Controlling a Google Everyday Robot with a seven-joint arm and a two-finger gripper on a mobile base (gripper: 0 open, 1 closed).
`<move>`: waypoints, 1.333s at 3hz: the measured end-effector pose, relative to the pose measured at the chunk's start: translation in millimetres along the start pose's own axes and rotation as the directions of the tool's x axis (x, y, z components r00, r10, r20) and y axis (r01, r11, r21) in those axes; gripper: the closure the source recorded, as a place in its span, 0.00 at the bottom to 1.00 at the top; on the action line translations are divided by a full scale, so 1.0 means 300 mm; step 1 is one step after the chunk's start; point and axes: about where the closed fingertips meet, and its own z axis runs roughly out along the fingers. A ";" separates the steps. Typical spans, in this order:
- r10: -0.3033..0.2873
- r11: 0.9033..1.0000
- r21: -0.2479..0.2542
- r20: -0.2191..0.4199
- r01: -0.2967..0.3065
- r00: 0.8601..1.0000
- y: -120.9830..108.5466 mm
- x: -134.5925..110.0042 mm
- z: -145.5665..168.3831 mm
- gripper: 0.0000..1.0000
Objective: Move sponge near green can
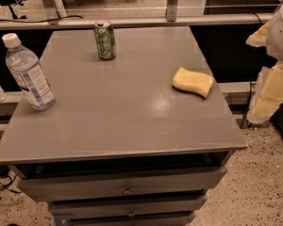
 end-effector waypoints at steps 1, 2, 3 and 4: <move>0.000 1.000 0.000 0.000 0.000 1.000 0.000 0.000 0.000 0.00; 0.043 0.999 0.026 0.057 -0.045 0.997 -0.035 -0.001 0.040 0.00; 0.142 0.988 0.036 0.152 -0.149 0.978 -0.139 -0.023 0.186 0.00; 0.228 0.971 0.024 0.228 -0.239 0.947 -0.258 -0.038 0.326 0.00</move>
Offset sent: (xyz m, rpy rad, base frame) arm 0.0469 -0.0056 -0.0322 0.2041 -0.1022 -0.1125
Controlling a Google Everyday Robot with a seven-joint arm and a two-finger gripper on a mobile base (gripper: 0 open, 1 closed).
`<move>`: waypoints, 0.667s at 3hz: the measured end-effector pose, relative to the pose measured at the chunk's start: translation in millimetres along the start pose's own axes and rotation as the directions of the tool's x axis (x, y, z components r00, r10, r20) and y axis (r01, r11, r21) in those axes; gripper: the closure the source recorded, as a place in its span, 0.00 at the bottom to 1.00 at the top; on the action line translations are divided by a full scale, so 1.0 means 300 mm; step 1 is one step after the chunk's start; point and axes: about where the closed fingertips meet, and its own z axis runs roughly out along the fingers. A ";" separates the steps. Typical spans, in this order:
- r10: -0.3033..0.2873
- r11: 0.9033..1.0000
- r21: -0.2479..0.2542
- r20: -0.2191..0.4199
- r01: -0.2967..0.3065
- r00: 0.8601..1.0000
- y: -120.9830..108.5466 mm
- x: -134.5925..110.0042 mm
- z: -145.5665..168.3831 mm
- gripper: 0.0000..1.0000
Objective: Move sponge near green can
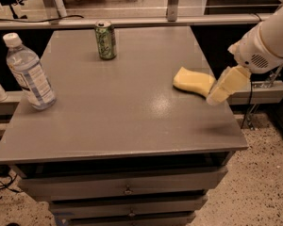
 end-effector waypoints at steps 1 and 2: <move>0.071 0.997 -0.019 0.053 -0.070 0.996 -0.087 0.018 0.132 0.00; 0.116 0.993 -0.037 0.068 -0.114 0.991 -0.157 0.048 0.225 0.00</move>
Offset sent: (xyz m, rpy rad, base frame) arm 0.0952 -0.0285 -0.0802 0.1637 0.0459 -0.1086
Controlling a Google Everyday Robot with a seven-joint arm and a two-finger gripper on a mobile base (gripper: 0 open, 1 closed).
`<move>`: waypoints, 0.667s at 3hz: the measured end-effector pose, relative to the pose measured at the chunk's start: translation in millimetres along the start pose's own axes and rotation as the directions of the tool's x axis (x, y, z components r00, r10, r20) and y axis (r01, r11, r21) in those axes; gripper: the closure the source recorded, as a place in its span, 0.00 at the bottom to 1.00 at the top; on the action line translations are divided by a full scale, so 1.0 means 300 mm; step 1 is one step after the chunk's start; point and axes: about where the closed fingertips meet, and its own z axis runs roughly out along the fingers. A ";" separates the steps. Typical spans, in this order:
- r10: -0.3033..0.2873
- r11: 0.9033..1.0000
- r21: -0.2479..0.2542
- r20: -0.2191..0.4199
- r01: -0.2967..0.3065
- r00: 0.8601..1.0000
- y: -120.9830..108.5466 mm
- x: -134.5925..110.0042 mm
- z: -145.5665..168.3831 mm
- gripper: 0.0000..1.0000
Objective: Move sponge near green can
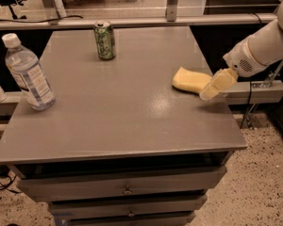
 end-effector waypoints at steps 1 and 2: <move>0.042 0.999 -0.029 0.007 -0.042 0.999 -0.029 0.016 0.072 0.18; 0.073 0.996 -0.060 0.007 -0.072 0.997 -0.042 0.017 0.121 0.42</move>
Offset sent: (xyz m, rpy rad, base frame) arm 0.0331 0.0038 -0.0407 0.0928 0.1010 -0.0425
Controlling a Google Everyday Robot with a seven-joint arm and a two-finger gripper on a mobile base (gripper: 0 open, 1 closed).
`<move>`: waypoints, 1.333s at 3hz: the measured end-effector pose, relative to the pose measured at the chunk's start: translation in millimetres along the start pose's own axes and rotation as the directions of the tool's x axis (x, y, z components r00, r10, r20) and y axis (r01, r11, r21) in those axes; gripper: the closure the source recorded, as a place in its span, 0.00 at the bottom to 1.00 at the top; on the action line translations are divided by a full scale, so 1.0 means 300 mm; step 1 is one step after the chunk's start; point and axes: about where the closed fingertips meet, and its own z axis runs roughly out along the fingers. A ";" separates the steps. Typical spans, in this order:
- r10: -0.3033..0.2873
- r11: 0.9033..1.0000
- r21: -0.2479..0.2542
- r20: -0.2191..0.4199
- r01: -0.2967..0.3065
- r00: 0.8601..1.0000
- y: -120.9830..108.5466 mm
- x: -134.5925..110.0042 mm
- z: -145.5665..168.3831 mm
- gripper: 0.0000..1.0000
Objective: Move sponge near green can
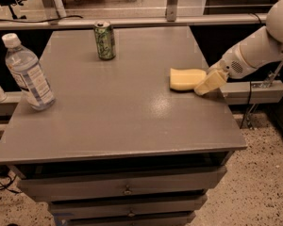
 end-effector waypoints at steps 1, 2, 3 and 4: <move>0.004 1.000 -0.003 0.001 -0.004 1.000 -0.003 -0.007 -0.006 0.64; 0.004 1.000 -0.003 0.001 -0.004 1.000 -0.004 -0.015 -0.018 0.88; 0.004 1.000 -0.003 0.001 -0.004 1.000 -0.004 -0.016 -0.018 1.00; 0.018 0.998 0.055 0.017 -0.019 1.000 -0.031 -0.104 -0.037 1.00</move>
Offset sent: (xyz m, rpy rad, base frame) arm 0.0133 0.0003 0.0206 0.0392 -0.0165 -0.0265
